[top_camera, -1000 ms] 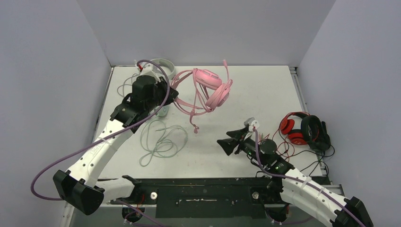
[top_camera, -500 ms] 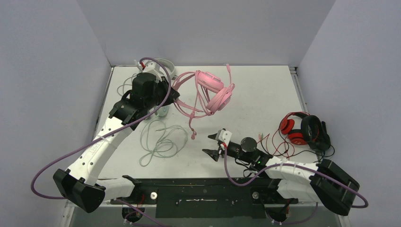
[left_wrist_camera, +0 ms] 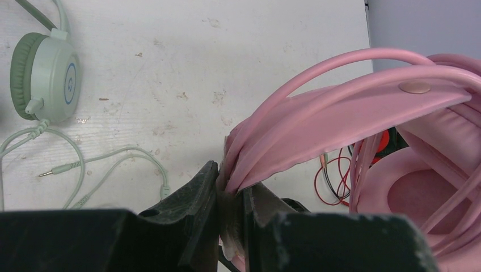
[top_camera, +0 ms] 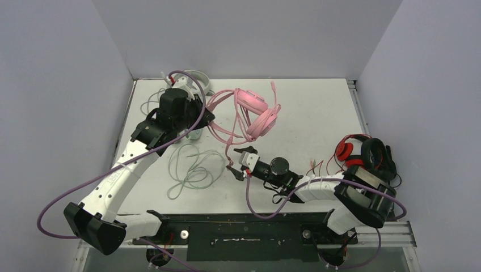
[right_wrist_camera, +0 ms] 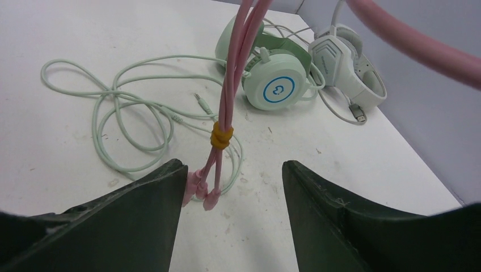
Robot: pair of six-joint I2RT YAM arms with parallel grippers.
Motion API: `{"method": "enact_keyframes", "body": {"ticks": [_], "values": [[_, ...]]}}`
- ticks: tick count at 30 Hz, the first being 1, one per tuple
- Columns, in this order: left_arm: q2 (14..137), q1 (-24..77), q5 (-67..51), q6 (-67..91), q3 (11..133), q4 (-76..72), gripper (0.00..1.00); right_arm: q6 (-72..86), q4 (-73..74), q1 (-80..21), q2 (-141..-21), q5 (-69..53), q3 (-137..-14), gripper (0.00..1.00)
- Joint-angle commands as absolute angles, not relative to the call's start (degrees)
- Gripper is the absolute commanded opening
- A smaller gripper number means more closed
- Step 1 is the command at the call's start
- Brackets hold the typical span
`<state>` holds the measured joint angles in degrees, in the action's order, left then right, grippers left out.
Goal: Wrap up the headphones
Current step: Wrap the headphones cable around the headphones.
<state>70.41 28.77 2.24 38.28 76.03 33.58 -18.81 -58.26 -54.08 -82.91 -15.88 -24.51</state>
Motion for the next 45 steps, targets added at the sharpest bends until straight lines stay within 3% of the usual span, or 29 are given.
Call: {"method": "enact_keyframes", "body": {"ticks": [1,6,12,18,24,33,45], "values": [[68.6,28.7,0.0,40.3,80.4,28.0,0.00,-21.2,-66.2,-54.2,-86.6,-18.3,-28.4,0.60],[69.0,28.6,0.1,39.2,81.0,29.2,0.00,-22.7,-66.1,-54.3,-87.1,-18.0,-27.1,0.29],[71.6,28.5,-6.1,35.5,82.6,31.3,0.00,-26.3,-56.6,-54.1,-77.2,-12.6,-20.6,0.01],[75.4,27.4,-18.4,33.6,84.2,32.7,0.00,-24.8,-50.4,-53.7,-63.1,-7.1,-12.8,0.00],[75.4,24.5,-20.3,35.1,83.2,32.8,0.00,-20.1,-50.5,-52.4,-52.2,-5.7,-6.1,0.00],[75.2,21.1,-28.9,34.6,82.4,30.7,0.00,-13.0,-48.2,-50.3,-51.2,-3.1,-4.3,0.00],[73.7,18.6,-41.3,37.2,76.5,23.8,0.00,-4.4,-50.3,-41.7,-54.5,-10.8,-4.5,0.01]]}}
